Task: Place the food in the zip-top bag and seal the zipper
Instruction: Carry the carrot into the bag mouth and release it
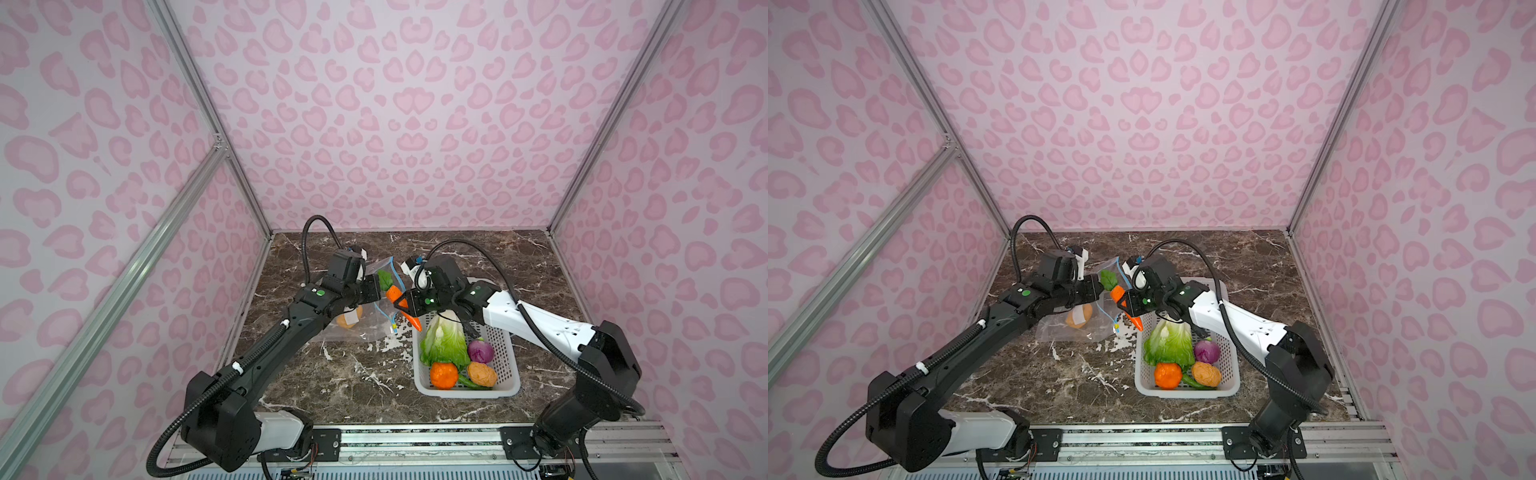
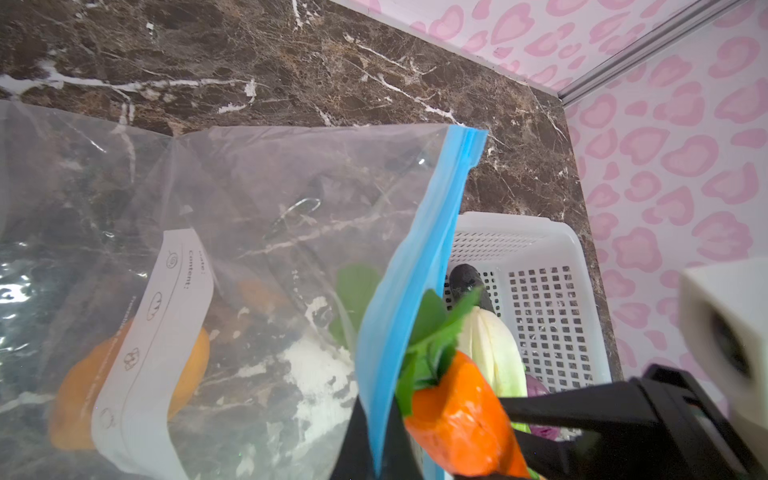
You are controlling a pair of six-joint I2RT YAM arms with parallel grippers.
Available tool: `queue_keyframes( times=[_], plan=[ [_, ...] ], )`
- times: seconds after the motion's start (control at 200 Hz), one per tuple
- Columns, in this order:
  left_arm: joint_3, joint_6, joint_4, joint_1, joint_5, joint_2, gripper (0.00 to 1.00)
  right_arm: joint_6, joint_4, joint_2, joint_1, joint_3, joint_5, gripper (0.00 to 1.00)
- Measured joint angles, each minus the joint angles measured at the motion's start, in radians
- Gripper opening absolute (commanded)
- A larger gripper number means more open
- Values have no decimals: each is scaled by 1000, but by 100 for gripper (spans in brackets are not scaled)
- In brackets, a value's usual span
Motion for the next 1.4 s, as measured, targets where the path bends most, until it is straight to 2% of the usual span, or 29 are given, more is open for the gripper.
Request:
queue_keyframes(
  times=[0.3,0.78,1.205,1.26,1.35,1.4],
  plan=[
    [0,2,0,0,30,8,2,27,-17,89,-1,90,21,17],
    [0,2,8,-6,68,12,2,394,124,177,-6,106,88,18],
    [0,1,14,-13,78,15,2,500,198,151,26,68,191,24],
    [0,1,14,-13,76,15,2,509,211,156,34,60,194,28],
    [0,1,14,-13,75,14,2,519,221,162,34,55,198,45],
    [0,0,16,-13,66,14,2,512,224,162,35,54,210,50]
  ],
)
